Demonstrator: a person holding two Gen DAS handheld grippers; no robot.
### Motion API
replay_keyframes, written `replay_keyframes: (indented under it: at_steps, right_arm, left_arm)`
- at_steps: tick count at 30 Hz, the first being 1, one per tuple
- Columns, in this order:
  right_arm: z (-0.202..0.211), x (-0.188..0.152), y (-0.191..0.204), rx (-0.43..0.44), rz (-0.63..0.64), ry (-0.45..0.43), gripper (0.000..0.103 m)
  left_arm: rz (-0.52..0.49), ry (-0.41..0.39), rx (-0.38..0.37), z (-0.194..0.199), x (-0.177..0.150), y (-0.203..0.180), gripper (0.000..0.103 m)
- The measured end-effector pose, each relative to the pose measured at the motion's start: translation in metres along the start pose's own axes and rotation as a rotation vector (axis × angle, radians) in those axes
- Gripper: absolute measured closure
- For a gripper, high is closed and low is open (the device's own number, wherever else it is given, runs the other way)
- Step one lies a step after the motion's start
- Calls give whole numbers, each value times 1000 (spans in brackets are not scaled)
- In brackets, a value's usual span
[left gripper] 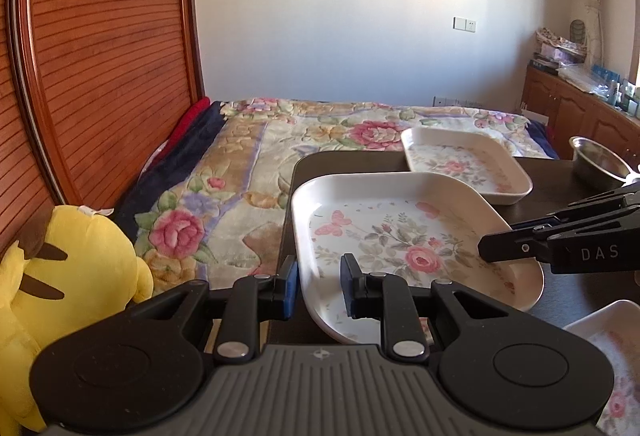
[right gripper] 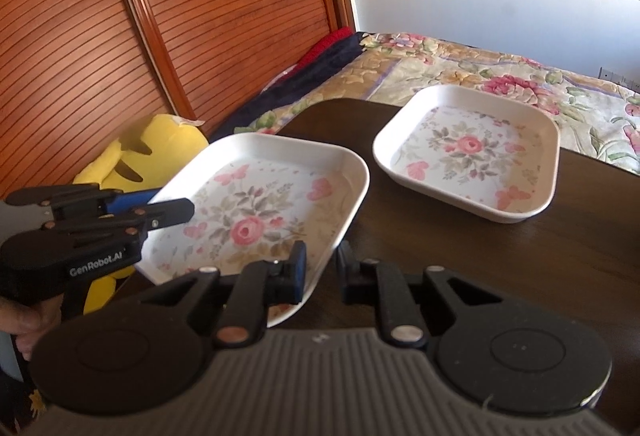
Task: Organize plates and bowls
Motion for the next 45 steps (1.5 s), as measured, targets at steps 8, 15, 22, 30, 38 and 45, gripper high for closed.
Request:
replay_keyframes:
  at_steps: [8, 15, 22, 30, 38, 45]
  right_arm:
    - [26, -3, -10, 10, -16, -41, 85]
    - [54, -13, -22, 5, -28, -75, 85]
    - [84, -24, -35, -9, -46, -108, 85]
    - [117, -40, -47, -27, -64, -148, 85]
    - [147, -61, -54, -45, -80, -181, 85]
    - [165, -77, -53, -52, -83, -196, 85]
  left_arm:
    - [-8, -24, -15, 21, 4, -23, 79]
    - [-20, -46, -40, 40, 4, -50, 79]
    - [-43, -72, -63, 60, 6, -76, 79]
    - [-69, -97, -88, 87, 1, -106, 79]
    - [-83, -113, -105, 112, -8, -126, 79]
    - [-88, -98, -131, 126, -24, -138, 79]
Point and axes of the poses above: each gripper's, at about its wrist camera, not at the fingertips, and z roughly against the way its jaws point, y to its left, x to its top, the point moved 3 cm from there along -z, roughly the way its jaws point, and after that the axes turned 12 degrees about -z, right-handed, at the moved point
